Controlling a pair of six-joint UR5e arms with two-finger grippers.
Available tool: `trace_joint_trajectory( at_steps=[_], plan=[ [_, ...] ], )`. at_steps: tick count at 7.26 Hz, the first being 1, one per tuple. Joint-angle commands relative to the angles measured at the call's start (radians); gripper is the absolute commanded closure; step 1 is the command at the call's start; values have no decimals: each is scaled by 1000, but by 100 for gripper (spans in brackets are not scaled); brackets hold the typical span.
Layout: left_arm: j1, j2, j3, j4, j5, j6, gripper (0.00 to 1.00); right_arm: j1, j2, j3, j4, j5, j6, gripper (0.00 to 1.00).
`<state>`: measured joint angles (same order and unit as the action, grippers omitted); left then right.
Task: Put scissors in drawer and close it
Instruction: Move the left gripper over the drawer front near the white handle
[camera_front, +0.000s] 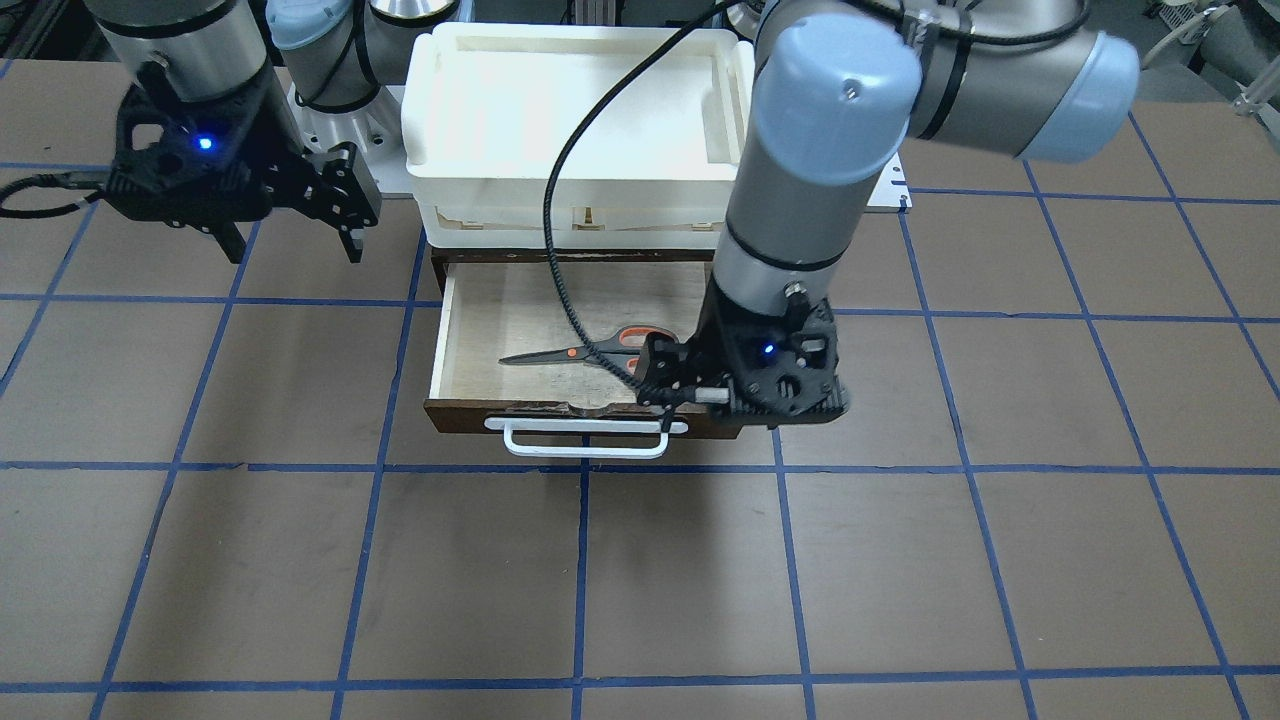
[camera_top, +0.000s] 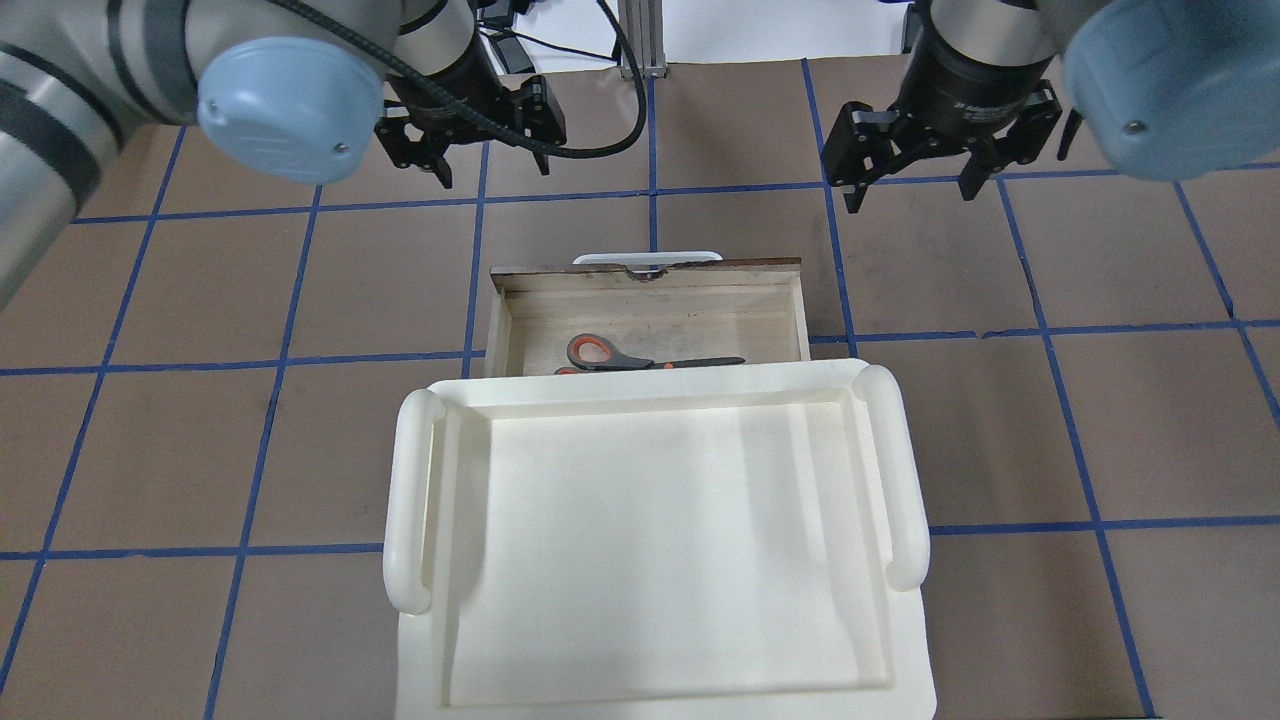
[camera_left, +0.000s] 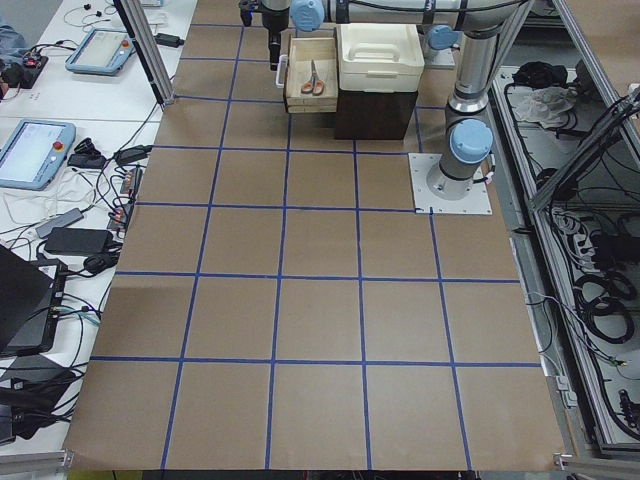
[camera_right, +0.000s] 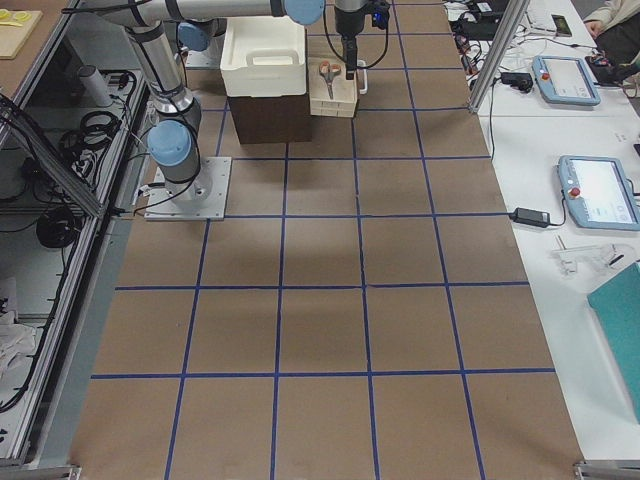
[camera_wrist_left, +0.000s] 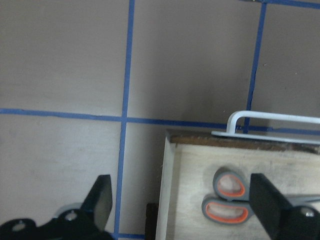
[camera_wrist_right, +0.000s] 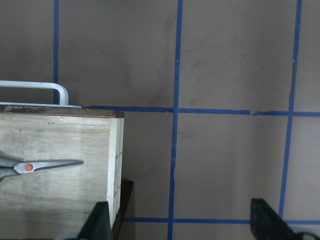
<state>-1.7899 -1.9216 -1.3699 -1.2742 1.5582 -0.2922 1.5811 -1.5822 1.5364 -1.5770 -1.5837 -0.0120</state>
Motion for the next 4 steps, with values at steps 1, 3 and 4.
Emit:
trace_joint_trajectory(
  at_steps=[1,3,4],
  plan=[
    [-90,-184,92,80,43,-87,3,-33,-33,4,29,-30,-5,0],
    [-112,-285,133,90,52,-85,3,-41,-38,8,22,-22,9,0],
    [-118,-313,134,79,45,-73,3,-46,-41,4,17,-19,9,0]
  ],
)
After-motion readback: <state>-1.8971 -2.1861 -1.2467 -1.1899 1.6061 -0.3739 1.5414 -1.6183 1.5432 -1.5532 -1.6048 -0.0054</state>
